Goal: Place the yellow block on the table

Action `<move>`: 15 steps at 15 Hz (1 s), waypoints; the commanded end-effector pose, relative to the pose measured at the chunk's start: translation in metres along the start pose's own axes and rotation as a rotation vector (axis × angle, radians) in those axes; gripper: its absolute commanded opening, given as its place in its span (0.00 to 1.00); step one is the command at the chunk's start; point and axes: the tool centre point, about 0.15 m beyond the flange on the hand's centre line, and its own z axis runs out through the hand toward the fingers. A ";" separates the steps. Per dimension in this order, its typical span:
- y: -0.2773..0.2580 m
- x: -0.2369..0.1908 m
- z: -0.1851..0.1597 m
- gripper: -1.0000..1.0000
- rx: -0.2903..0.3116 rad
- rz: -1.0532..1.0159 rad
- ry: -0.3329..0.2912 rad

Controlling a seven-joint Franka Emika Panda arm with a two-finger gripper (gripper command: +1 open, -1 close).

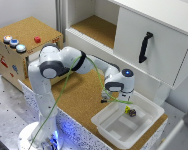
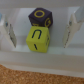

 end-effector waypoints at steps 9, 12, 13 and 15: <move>0.005 0.003 0.020 0.00 0.077 0.133 -0.018; 0.011 -0.002 0.015 0.00 0.077 0.129 -0.008; 0.013 -0.004 0.012 0.00 0.079 0.127 -0.004; 0.016 -0.012 -0.007 0.00 0.100 0.112 0.034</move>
